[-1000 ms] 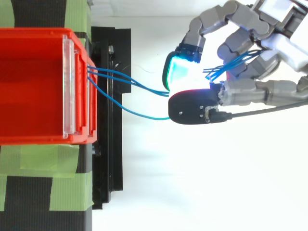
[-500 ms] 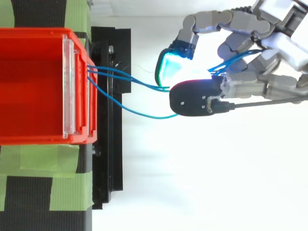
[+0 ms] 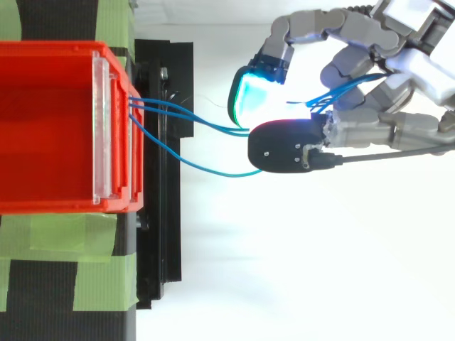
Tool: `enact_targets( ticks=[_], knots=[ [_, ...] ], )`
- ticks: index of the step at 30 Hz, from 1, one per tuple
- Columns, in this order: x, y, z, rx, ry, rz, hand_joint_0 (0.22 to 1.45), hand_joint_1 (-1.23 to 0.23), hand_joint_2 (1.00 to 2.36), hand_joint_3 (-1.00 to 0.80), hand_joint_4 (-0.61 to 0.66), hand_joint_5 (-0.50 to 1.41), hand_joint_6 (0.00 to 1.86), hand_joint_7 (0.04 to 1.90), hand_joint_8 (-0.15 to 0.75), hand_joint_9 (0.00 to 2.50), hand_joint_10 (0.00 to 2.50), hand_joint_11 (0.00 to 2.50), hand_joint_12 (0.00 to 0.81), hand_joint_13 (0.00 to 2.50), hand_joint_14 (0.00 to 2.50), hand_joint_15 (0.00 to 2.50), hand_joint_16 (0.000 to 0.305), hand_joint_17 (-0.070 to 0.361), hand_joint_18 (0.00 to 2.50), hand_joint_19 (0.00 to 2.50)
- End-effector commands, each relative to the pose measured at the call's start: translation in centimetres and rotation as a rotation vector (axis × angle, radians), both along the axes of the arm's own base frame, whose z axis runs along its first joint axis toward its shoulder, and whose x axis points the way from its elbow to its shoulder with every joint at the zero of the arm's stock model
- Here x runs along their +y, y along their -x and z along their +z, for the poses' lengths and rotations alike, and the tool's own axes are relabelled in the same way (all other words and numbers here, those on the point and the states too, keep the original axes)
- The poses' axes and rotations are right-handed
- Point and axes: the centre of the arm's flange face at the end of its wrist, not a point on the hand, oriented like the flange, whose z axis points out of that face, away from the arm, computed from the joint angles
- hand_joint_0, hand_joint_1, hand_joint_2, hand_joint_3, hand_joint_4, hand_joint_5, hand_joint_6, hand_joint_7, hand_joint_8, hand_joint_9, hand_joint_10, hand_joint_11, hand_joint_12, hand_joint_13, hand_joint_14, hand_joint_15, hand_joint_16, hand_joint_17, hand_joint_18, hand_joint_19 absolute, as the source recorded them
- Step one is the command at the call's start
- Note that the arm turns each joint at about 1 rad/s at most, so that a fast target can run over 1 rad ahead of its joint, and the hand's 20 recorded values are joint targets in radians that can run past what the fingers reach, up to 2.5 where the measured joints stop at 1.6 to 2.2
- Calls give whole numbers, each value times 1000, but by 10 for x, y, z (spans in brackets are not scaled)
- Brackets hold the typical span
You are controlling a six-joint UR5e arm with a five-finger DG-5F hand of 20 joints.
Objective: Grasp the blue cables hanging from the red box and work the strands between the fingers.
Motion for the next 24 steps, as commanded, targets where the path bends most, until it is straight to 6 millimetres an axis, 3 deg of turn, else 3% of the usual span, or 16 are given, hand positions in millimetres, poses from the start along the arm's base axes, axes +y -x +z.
enact_targets(
  ticks=[1, 2, 6, 7, 8, 10, 13, 14, 16, 17, 19, 21, 22, 24],
  knots=[
    [0, 0, 0, 0, 0, 0, 771, -754, 1011, -582, 260, 66, 533, 1220, 532, 1780, 2500, 2500, 684, 1959, 2500, 1706, 243, 182, 2500, 603],
    [0, 0, 0, 0, 0, 0, 744, -749, 1008, -731, 258, 58, 535, 1221, 532, 1780, 2500, 2500, 684, 1959, 2500, 1706, 243, 182, 2500, 603],
    [0, 0, 0, 0, 0, 0, 715, -743, 1003, -899, 275, 53, 562, 1194, 532, 1780, 2500, 2500, 684, 1959, 2500, 1706, 243, 182, 2500, 603],
    [0, 0, 0, 0, 0, 0, 751, -756, 1009, -707, 258, 45, 554, 1216, 532, 1780, 2500, 2500, 684, 1959, 2500, 1706, 243, 182, 2500, 603],
    [0, 0, 0, 0, 0, 0, 783, -769, 1011, -337, 296, -4, 694, 1122, 532, 1780, 2500, 2500, 684, 1959, 2500, 1706, 243, 182, 2500, 603],
    [0, 0, 0, 0, 0, 0, 778, -767, 1002, -68, 339, -29, 754, 1061, 532, 1780, 2500, 2500, 684, 1959, 2500, 1706, 243, 182, 2500, 603],
    [-1, 0, 0, 0, 0, 0, 778, -766, 1000, -46, 352, -36, 755, 1060, 532, 1780, 2500, 2500, 684, 1959, 2500, 1706, 243, 182, 2500, 603],
    [0, 0, 0, 0, 0, 2, 748, -756, 1106, -80, 357, -36, 769, 1042, 532, 1780, 2500, 2500, 684, 1959, 2500, 1706, 243, 182, 2500, 603],
    [-1, 0, 0, 0, 0, -1, 740, -751, 1140, -134, 362, -35, 779, 1032, 532, 1780, 2500, 2500, 684, 1959, 2500, 1706, 243, 182, 2500, 603],
    [-1, 0, 0, 0, 0, -1, 760, -743, 1003, -306, 342, -35, 756, 1057, 532, 1780, 2500, 2500, 684, 1959, 2500, 1706, 243, 182, 2500, 603],
    [-1, 0, 0, 0, 0, -1, 728, -716, 1009, -592, 288, -27, 627, 1162, 532, 1780, 2500, 2500, 684, 1959, 2500, 1706, 243, 182, 2500, 603],
    [-1, 0, 0, 0, 0, 0, 719, -710, 1007, -737, 275, -22, 596, 1181, 532, 1780, 2500, 2500, 684, 1959, 2500, 1706, 243, 182, 2500, 603],
    [-1, 0, 0, 0, 0, -1, 720, -713, 1007, -751, 278, -20, 600, 1182, 532, 1780, 2500, 2500, 684, 1959, 2500, 1706, 243, 182, 2500, 603],
    [-1, 0, 0, 0, 0, 0, 829, -762, 1010, -372, 301, -26, 685, 1121, 532, 1780, 2500, 2500, 684, 1959, 2500, 1706, 243, 182, 2500, 603]
  ],
)
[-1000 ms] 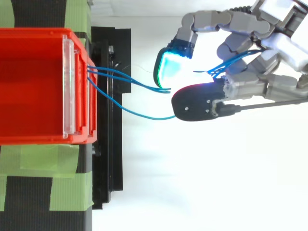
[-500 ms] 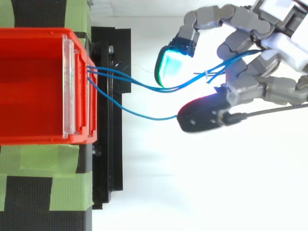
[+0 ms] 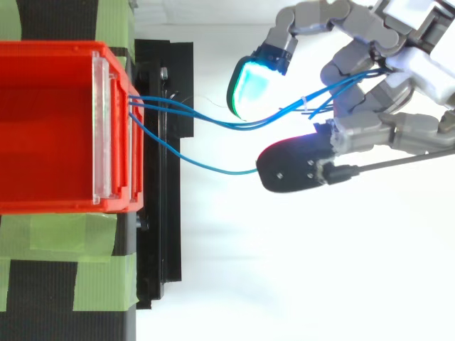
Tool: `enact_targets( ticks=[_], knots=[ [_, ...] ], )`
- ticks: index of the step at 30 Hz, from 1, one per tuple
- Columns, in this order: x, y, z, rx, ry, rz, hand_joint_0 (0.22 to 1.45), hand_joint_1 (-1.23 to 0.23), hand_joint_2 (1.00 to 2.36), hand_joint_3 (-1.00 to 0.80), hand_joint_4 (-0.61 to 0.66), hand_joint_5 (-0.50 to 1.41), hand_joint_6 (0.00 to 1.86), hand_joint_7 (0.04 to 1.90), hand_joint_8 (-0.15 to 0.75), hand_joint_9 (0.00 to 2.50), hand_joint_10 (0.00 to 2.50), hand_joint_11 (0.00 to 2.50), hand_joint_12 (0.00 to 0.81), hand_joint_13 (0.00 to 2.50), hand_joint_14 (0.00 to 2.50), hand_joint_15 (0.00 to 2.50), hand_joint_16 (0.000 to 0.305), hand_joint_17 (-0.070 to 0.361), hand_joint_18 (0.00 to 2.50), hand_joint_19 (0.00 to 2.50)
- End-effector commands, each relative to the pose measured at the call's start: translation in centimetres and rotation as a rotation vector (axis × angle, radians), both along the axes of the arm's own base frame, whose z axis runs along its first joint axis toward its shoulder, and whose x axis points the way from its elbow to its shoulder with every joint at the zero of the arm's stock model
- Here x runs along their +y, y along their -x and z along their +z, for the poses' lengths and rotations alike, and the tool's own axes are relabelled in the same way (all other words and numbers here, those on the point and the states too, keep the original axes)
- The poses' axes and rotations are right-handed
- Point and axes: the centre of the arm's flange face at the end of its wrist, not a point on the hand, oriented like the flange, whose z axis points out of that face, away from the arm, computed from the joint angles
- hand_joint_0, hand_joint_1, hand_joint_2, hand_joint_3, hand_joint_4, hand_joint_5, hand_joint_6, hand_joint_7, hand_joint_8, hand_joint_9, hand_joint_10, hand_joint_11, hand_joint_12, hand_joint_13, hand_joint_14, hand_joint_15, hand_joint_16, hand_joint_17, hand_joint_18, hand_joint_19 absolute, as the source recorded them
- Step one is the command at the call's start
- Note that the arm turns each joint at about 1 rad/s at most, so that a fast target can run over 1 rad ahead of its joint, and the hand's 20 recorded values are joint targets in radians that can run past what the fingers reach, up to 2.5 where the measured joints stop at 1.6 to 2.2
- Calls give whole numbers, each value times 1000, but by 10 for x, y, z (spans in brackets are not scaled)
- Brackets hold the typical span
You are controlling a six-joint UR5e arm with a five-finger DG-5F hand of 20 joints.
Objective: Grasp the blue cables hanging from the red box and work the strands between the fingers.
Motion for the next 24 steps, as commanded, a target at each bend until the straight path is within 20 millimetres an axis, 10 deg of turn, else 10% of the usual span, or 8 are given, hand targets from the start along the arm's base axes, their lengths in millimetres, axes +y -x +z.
enact_targets(
  ticks=[1, 3, 11, 19, 24],
  knots=[
    [0, 0, 0, 0, 0, 1, 868, -772, 1007, -202, 307, -30, 735, 1083, 532, 1780, 2500, 2500, 684, 1959, 2500, 1706, 243, 182, 2500, 603],
    [0, 0, 0, 0, 0, 1, 965, -770, 1000, 41, 296, -33, 781, 1048, 532, 1780, 2500, 2500, 684, 1959, 2500, 1706, 243, 182, 2500, 603],
    [0, 0, 0, 0, 0, -1, 1027, -722, 1127, -1, 277, 101, 855, 1041, 532, 1780, 2500, 2500, 684, 1959, 2500, 1706, 243, 182, 2500, 603],
    [0, 0, 0, -1, -1, 1, 1236, -663, 1004, 135, 167, 536, 247, 1421, 532, 1780, 2500, 2500, 684, 1959, 2500, 1706, 243, 182, 2500, 603],
    [0, 0, 0, -1, -1, 0, 825, -510, 1670, -125, 214, 684, 13, 1394, 532, 1780, 2500, 2500, 684, 1959, 2500, 1706, 243, 182, 2500, 603]
  ],
)
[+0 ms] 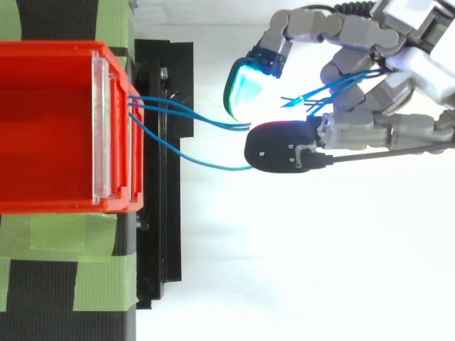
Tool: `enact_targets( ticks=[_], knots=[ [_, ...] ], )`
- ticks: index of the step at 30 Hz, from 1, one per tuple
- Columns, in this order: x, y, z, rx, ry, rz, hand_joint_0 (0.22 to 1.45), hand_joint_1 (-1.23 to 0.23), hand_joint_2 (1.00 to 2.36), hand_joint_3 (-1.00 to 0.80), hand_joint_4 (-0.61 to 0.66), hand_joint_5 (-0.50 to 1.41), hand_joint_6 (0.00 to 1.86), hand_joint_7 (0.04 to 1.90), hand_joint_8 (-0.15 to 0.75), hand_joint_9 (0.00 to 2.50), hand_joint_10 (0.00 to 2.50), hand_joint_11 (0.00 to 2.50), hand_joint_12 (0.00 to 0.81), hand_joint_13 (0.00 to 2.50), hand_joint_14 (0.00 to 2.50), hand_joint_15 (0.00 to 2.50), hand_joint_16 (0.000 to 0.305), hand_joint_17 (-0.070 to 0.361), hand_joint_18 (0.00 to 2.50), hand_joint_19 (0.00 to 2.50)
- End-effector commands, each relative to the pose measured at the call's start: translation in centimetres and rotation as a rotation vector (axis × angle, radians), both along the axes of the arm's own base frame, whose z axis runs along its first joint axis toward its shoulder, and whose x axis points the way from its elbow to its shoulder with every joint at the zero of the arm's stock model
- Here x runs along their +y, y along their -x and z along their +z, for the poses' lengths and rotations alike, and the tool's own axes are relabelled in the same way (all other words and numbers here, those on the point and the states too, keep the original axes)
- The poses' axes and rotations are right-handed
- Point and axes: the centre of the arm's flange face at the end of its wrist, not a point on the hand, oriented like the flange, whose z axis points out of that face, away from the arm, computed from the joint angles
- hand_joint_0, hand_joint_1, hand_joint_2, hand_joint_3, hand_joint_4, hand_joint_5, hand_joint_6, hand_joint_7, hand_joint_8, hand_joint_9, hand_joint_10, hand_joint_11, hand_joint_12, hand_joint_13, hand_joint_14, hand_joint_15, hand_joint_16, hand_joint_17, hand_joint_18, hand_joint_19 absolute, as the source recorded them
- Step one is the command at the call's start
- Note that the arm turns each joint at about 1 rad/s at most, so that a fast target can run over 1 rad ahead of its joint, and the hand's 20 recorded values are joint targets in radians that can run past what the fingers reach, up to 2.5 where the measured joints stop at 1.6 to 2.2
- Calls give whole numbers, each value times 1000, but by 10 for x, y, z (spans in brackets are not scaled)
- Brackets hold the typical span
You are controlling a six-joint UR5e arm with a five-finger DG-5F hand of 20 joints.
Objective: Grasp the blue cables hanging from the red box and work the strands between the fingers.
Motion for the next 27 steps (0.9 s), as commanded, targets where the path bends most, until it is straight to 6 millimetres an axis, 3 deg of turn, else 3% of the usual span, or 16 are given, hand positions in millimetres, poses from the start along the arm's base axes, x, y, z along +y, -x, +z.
enact_targets(
  ticks=[1, 3, 5, 7, 9, 10, 11, 13, 14, 15, 17, 18, 23, 24, 26, 27],
  knots=[
    [-1, 0, 0, -2, -1, -2, 792, -482, 1754, -171, 229, 692, 16, 1353, 532, 1780, 2500, 2500, 684, 1959, 2500, 1706, 243, 182, 2500, 603],
    [0, 0, 0, -4, 0, -1, 873, -544, 1592, -45, 251, 698, 17, 1312, 532, 1780, 2500, 2500, 684, 1959, 2500, 1706, 243, 182, 2500, 603],
    [0, -1, 1, -7, -1, 1, 1230, -667, 1104, 311, 200, 732, 20, 1325, 532, 1780, 2500, 2500, 684, 1959, 2500, 1706, 243, 182, 2500, 603],
    [0, -1, 1, -7, -1, 1, 1296, -672, 1046, 354, 183, 787, 20, 1357, 532, 1780, 2500, 2500, 684, 1959, 2500, 1706, 243, 182, 2500, 603],
    [0, -1, 1, -8, -2, -1, 1211, -679, 1243, 257, 196, 803, 21, 1353, 532, 1780, 2500, 2500, 684, 1959, 2500, 1706, 243, 182, 2500, 603],
    [-1, -1, 1, -7, -1, -1, 1112, -674, 1419, 155, 210, 807, 21, 1341, 532, 1780, 2500, 2500, 684, 1959, 2500, 1706, 243, 182, 2500, 603],
    [-1, -1, 1, -8, -2, -1, 894, -601, 1747, -34, 248, 808, 22, 1303, 532, 1780, 2500, 2500, 684, 1959, 2500, 1706, 243, 182, 2500, 603],
    [-1, -1, 0, -6, -2, -1, 684, -464, 2084, -270, 350, 765, 22, 1206, 532, 1780, 2500, 2500, 684, 1959, 2500, 1706, 243, 182, 2500, 603],
    [0, -1, 1, -7, -1, 1, 614, -436, 2130, -362, 373, 725, 22, 1133, 532, 1780, 2500, 2500, 684, 1959, 2500, 1706, 243, 182, 2500, 603],
    [0, -1, 1, -7, -1, 1, 634, -455, 2064, -346, 372, 716, 20, 1127, 532, 1780, 2500, 2500, 684, 1959, 2500, 1706, 243, 182, 2500, 603],
    [-1, -1, 1, -8, -2, -1, 1156, -669, 1213, 242, 240, 701, 22, 1164, 532, 1780, 2500, 2500, 684, 1959, 2500, 1706, 243, 182, 2500, 603],
    [-1, -1, 1, -8, -2, -1, 1242, -677, 1130, 318, 220, 722, 21, 1185, 532, 1780, 2500, 2500, 684, 1959, 2500, 1706, 243, 182, 2500, 603],
    [-2, -1, 1, -9, -5, -2, 1278, -695, 1107, 301, 228, 767, 22, 1190, 532, 1780, 2500, 2500, 684, 1959, 2500, 1706, 243, 182, 2500, 603],
    [-2, 0, 1, -9, -5, -3, 1236, -704, 1172, 244, 235, 760, 23, 1171, 532, 1780, 2500, 2500, 684, 1959, 2500, 1706, 243, 182, 2500, 603],
    [-2, -1, 1, -9, -5, -2, 910, -691, 1388, -121, 316, 667, 20, 1113, 532, 1780, 2500, 2500, 684, 1959, 2500, 1706, 243, 182, 2500, 603],
    [-2, -1, 1, -9, -5, -2, 874, -693, 1365, -135, 329, 632, 19, 1105, 532, 1780, 2500, 2500, 684, 1959, 2500, 1706, 243, 182, 2500, 603]
  ],
)
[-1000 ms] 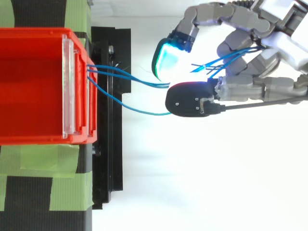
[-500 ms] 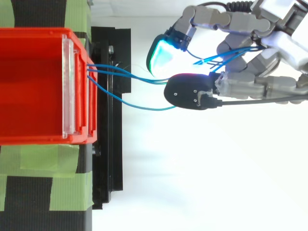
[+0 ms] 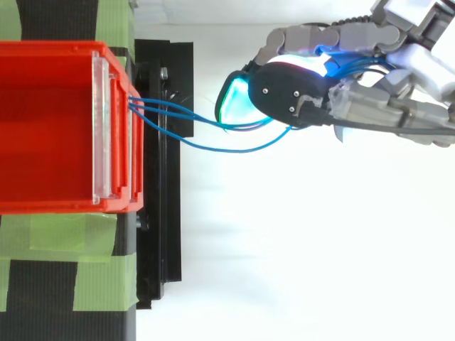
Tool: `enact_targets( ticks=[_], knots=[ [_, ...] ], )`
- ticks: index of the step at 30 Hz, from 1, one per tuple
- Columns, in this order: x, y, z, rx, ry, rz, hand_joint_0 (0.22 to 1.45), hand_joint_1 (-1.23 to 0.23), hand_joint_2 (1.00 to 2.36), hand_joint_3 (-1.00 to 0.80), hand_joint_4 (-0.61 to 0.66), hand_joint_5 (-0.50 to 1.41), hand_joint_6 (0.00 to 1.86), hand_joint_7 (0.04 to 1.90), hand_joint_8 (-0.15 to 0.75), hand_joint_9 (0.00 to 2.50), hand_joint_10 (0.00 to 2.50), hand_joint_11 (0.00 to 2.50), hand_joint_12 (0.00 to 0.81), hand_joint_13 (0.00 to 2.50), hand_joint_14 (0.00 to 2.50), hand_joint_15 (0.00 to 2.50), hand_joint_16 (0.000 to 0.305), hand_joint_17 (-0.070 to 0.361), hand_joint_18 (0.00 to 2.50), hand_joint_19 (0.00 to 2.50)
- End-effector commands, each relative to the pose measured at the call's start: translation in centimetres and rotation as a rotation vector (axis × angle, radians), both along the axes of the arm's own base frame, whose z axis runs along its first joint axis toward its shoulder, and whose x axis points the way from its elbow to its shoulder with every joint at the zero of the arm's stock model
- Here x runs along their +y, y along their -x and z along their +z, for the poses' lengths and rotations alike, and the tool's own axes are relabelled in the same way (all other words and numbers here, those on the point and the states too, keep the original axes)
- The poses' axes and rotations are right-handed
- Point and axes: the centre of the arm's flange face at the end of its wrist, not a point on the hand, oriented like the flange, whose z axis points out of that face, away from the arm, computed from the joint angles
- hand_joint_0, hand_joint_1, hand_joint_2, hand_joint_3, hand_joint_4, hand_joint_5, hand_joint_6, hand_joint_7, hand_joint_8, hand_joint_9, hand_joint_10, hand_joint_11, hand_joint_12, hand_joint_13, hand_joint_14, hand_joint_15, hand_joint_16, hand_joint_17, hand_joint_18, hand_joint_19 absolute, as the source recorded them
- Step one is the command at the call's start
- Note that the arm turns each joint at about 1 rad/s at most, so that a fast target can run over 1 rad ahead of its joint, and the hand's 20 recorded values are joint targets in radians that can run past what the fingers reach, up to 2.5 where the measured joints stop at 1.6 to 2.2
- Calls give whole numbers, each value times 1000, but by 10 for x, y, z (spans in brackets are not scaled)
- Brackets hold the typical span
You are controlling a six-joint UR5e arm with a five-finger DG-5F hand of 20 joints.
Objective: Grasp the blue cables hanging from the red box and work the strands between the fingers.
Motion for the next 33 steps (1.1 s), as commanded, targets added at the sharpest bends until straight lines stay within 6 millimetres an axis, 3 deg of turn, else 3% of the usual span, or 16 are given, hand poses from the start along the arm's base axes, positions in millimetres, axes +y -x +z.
enact_targets(
  ticks=[1, 2, 4, 6, 12, 16, 33],
  knots=[
    [-1, 0, 0, 0, 0, -2, 821, -704, 1335, -239, 334, 584, 18, 1101, 532, 1780, 2500, 2500, 684, 1959, 2500, 1706, 243, 182, 2500, 603],
    [-1, 0, 0, 0, 0, -2, 842, -668, 1005, -291, 353, 489, 17, 1112, 532, 1780, 2500, 2500, 684, 1959, 2500, 1706, 243, 182, 2500, 603],
    [-1, 0, 0, 0, 0, -2, 728, -616, 1008, -715, 284, 383, 17, 1155, 532, 1780, 2500, 2500, 684, 1959, 2500, 1706, 243, 182, 2500, 603],
    [-1, 0, 0, 0, 0, -2, 726, -664, 1007, -786, 285, 328, 15, 1177, 532, 1780, 2500, 2500, 684, 1959, 2500, 1706, 243, 182, 2500, 603],
    [-1, 0, 0, 1, 1, -2, 820, -774, 1008, -765, 199, 242, 5, 1353, 532, 1780, 2500, 2500, 684, 1959, 2500, 1706, 243, 182, 2500, 603],
    [-1, 0, 0, 1, 2, -2, 881, -783, 1010, -693, 211, 222, 255, 1306, 532, 1780, 2500, 2500, 684, 1959, 2500, 1706, 243, 182, 2500, 603],
    [-1, 0, 0, 2, 4, -2, 896, -728, 1015, -456, 197, 215, 567, 1219, 532, 1780, 2500, 2500, 684, 1959, 2500, 1706, 243, 182, 2500, 603]
  ],
)
